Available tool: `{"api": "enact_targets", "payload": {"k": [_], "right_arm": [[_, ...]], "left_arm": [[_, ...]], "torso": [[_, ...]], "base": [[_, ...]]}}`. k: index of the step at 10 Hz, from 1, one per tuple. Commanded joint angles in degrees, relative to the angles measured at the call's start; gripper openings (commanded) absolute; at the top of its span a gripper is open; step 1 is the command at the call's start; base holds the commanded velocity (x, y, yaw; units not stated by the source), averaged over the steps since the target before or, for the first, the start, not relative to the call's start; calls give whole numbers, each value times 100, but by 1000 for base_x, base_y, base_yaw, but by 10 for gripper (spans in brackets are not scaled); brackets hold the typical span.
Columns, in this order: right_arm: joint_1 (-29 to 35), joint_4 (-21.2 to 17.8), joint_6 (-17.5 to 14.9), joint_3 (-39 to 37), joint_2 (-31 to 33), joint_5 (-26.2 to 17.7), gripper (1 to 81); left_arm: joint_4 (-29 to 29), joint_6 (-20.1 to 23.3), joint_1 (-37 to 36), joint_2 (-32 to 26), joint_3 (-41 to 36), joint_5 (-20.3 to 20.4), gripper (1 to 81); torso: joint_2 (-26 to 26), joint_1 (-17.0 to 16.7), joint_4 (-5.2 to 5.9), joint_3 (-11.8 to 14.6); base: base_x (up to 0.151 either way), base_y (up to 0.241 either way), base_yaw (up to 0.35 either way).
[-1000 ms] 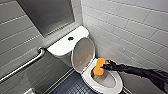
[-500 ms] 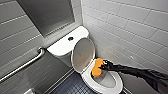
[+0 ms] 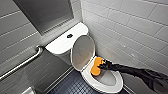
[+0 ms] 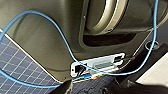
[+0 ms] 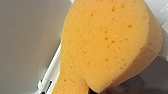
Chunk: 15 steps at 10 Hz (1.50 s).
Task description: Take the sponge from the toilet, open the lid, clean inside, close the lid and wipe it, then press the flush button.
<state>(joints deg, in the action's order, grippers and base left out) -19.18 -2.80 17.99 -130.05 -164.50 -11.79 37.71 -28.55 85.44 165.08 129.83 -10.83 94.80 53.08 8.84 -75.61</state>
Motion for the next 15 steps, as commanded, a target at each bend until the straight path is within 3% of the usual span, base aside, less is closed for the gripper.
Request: {"api": "enact_targets", "payload": {"k": [1, 3, 6, 11, 15], "right_arm": [[682, 149, -24, -255, -287, -157, 10], [559, 131, -6, -231, -131, -61, 10], [383, 96, 187, 1052, 924, 256, 10], [14, -18, 196, 1439, 1442, 458, 10], [-276, -133, 196, 2432, 2550, 775, 10]], "left_arm": [[-61, 7, 276, -45, -54, -447, 811], [-53, 16, 302, -28, -54, -447, 811], [-9, 34, 302, 34, -45, -447, 811], [9, 43, 302, 95, -1, -447, 811], [9, 51, 302, 139, 16, -438, 811]], "torso": [[0, 0, 0, 0], [0, 0, 0, 0], [0, 0, 0, -2], [0, 0, 0, -2], [0, 0, 0, -2]], "base": [[0, 0, 0], [0, 0, 0], [0, 0, 0], [0, 0, 0], [0, 0, 0]]}}
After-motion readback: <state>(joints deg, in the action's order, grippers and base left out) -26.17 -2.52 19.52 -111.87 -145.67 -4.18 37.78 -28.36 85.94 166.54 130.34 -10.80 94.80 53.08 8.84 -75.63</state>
